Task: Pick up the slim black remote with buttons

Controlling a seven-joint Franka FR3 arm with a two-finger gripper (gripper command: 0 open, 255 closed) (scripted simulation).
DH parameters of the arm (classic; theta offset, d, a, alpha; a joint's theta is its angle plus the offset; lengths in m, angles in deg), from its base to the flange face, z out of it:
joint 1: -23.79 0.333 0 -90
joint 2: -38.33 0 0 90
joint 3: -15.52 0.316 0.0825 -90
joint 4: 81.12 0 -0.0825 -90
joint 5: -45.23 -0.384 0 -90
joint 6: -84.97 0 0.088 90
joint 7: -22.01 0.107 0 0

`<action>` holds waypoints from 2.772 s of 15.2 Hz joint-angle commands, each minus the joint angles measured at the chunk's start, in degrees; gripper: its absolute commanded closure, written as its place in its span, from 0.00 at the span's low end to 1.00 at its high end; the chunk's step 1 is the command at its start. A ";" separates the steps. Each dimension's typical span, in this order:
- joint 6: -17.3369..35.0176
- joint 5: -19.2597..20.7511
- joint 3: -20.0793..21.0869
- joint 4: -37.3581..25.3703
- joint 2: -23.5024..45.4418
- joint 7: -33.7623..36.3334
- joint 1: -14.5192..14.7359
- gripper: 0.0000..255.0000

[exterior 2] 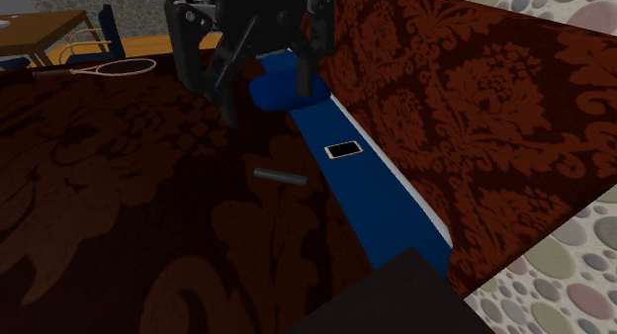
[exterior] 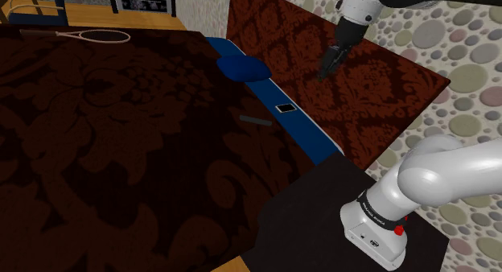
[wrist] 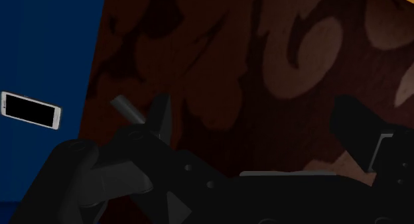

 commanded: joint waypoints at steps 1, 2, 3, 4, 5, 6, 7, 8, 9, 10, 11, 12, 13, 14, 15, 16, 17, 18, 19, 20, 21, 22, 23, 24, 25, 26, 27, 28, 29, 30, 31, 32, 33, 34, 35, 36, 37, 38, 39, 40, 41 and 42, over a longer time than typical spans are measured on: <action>3.94 0.85 -1.04 1.13 2.69 -2.42 -0.11 0.00; 5.86 1.19 -1.45 1.67 4.06 -3.48 -0.15 0.00; 7.78 1.52 -1.88 2.13 5.50 -4.52 -0.17 0.00; 9.69 1.83 -2.30 2.50 7.03 -5.56 -0.19 0.00; 11.60 2.12 -2.71 2.78 8.63 -6.59 -0.21 0.00; 13.49 2.39 -3.11 2.98 10.30 -7.61 -0.23 0.00; 15.37 2.64 -3.52 3.08 12.04 -8.62 -0.24 0.00; 17.23 2.85 -3.91 3.10 13.85 -9.63 -0.25 0.00; 19.06 3.05 -4.29 3.03 15.72 -10.64 -0.25 0.00; 20.87 3.21 -4.66 2.87 17.65 -11.65 -0.26 0.00; 22.63 3.34 -5.01 2.62 19.63 -12.66 -0.26 0.00; 24.36 3.43 -5.36 2.28 21.66 -13.67 -0.25 0.00; 26.05 3.49 -5.69 1.85 23.73 -14.68 -0.25 0.00; 27.69 3.51 -6.01 1.34 25.83 -15.69 -0.24 0.00; 29.27 3.49 -6.29 0.75 27.97 -16.72 -0.24 0.00; 30.80 3.43 -6.56 0.06 30.14 -17.74 -0.24 0.00; 32.27 3.33 -6.78 -0.70 32.34 -18.78 -0.27 0.00; 33.68 3.20 -6.99 -1.55 34.55 -19.82 -0.29 0.00; 35.03 3.03 -7.16 -2.48 36.78 -20.86 -0.33 0.00; 36.31 2.83 -7.28 -3.49 39.03 -21.90 -0.40 0.00; 37.52 2.61 -7.37 -4.58 41.28 -22.93 -0.50 0.00; 38.66 2.37 -7.42 -5.74 43.54 -23.96 -0.60 0.00; 39.72 2.13 -7.43 -6.99 45.80 -24.98 -0.74 0.00; 40.72 1.88 -7.39 -8.31 48.07 -25.98 -0.92 0.00; 41.64 1.65 -7.31 -9.70 50.33 -26.95 -1.12 0.00; 42.48 1.44 -7.19 -11.18 52.59 -27.89 -1.34 0.00; 43.25 1.25 -7.04 -12.72 54.86 -28.80 -1.59 0.00; 43.95 1.10 -6.86 -14.35 57.11 -29.67 -1.86 0.00; 44.57 0.97 -6.68 -16.04 59.37 -30.51 -2.13 0.00; 45.12 0.89 -6.47 -17.82 61.63 -31.31 -2.41 0.00; 45.59 0.84 -6.26 -19.67 63.88 -32.07 -2.68 0.00; 45.99 0.83 -6.05 -21.60 66.14 -32.79 -2.95 0.00; 46.31 0.84 -5.84 -23.61 68.40 -33.49 -3.22 0.00; 46.56 0.90 -5.63 -25.71 70.67 -34.15 -3.48 0.00; 46.73 0.98 -5.42 -27.89 72.94 -34.78 -3.73 0.00; 46.83 1.08 -5.22 -30.16 75.23 -35.39 -3.97 0.00; 46.85 1.21 -5.03 -32.53 77.54 -35.98 -4.19 0.00; 46.78 1.34 -4.86 -35.00 79.86 -36.55 -4.39 0.00; 46.63 1.50 -4.69 -37.59 82.21 -37.10 -4.59 0.00; 46.40 1.66 -4.53 -40.29 84.60 -37.64 -4.77 0.00; 46.07 1.84 -4.37 -43.12 87.02 -38.17 -4.94 0.00; 45.65 2.01 -4.22 -46.10 89.50 -38.70 -5.09 0.00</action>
